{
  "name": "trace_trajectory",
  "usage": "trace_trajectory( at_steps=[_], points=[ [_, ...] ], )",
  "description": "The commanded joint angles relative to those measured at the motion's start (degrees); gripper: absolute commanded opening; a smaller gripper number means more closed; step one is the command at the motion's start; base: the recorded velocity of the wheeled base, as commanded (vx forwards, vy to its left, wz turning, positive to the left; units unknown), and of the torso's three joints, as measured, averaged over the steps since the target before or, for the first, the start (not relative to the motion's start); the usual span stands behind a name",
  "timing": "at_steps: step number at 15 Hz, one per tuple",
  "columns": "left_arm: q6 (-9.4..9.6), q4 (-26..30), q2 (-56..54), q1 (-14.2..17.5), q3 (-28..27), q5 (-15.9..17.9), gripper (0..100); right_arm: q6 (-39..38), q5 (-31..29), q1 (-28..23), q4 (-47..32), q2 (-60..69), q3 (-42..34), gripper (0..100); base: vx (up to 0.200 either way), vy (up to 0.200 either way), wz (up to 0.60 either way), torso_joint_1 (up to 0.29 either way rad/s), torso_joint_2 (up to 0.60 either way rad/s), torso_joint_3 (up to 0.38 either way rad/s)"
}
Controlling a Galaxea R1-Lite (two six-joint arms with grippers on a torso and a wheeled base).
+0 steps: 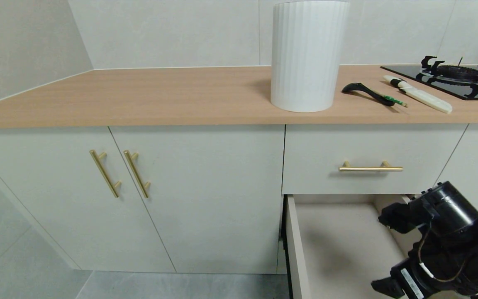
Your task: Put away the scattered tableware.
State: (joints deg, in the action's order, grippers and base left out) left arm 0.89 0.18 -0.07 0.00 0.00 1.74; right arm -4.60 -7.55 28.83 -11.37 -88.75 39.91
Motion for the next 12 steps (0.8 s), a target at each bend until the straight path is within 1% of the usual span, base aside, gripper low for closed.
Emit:
trace_trajectory(
  at_steps=[1,5,6,8,12],
  points=[
    [-0.01,0.0,0.1,0.0,0.0,0.0,100,-3.0,0.1,-0.2,1.8,0.9,2.4,100,0.0,0.0,0.0,0.0,0.0,0.0],
    [-0.01,0.0,0.1,0.0,0.0,0.0,100,-3.8,-0.4,-1.8,4.7,2.3,2.0,100,0.0,0.0,0.0,0.0,0.0,0.0],
    [-0.01,0.0,0.1,0.0,0.0,0.0,100,-3.8,-0.7,-2.0,7.0,2.4,1.7,100,0.0,0.0,0.0,0.0,0.0,0.0],
    [-0.01,0.0,0.1,0.0,0.0,0.0,100,-3.8,-1.4,-2.2,8.9,3.1,1.1,100,0.0,0.0,0.0,0.0,0.0,0.0],
    [-0.01,0.0,0.1,0.0,0.0,0.0,100,-3.6,-2.3,-2.2,9.8,3.7,1.0,100,0.0,0.0,0.0,0.0,0.0,0.0]
  ],
)
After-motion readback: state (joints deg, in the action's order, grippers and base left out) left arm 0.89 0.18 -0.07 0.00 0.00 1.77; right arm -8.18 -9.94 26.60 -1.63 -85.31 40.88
